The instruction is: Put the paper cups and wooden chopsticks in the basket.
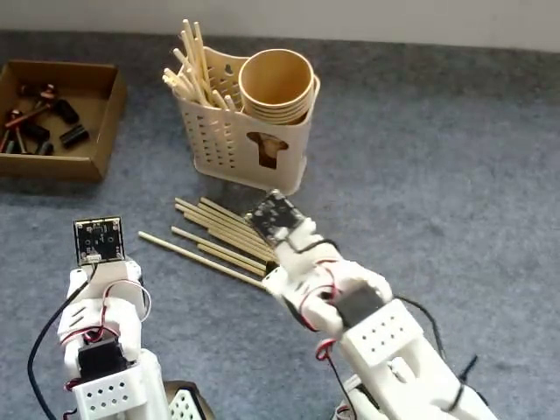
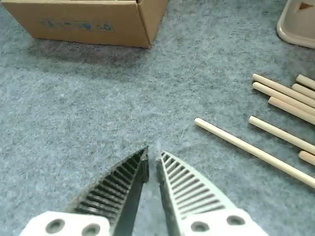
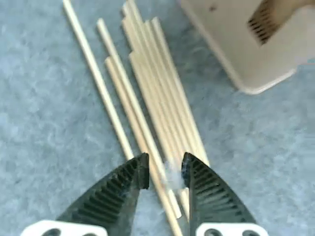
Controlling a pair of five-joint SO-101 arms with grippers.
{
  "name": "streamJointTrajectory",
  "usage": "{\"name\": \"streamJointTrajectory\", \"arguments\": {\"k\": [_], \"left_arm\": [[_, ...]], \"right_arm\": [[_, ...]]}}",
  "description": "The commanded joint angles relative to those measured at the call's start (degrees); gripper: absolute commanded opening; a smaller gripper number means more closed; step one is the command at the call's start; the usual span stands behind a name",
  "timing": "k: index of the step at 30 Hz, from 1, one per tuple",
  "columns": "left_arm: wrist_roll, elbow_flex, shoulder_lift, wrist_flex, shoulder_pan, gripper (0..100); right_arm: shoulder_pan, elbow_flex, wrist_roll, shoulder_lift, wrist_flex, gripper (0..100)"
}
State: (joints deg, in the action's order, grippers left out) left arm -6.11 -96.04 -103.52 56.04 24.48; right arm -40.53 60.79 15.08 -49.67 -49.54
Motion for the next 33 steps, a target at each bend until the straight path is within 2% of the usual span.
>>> {"name": "streamJointTrajectory", "arguments": {"k": [1, 9, 13, 18, 25, 33], "left_arm": [[-0.44, -1.19, 0.4, 0.26, -1.1, 4], [-0.53, -1.19, -0.13, 2.11, -1.01, 4], [-0.53, -1.19, -0.13, 2.2, -1.01, 4], [-0.53, -1.19, -0.13, 2.29, -1.01, 4], [-0.53, -1.19, -0.13, 2.29, -1.01, 4], [-0.53, -1.19, -0.13, 2.29, -1.01, 4]], "right_arm": [[-4.26, -3.91, 0.7, 8.4, -0.13, 11.1], [-10.24, -9.8, 0.79, 22.64, 1.54, 11.1], [-9.89, -12.18, 0.79, 28.53, 5.14, 11.1], [-9.89, -13.49, 6.33, 34.68, 8.13, 11.1], [-6.81, -13.49, 6.59, 39.34, 13.32, 11.1], [-6.37, -13.58, 6.68, 44.7, 14.02, 11.1]]}}
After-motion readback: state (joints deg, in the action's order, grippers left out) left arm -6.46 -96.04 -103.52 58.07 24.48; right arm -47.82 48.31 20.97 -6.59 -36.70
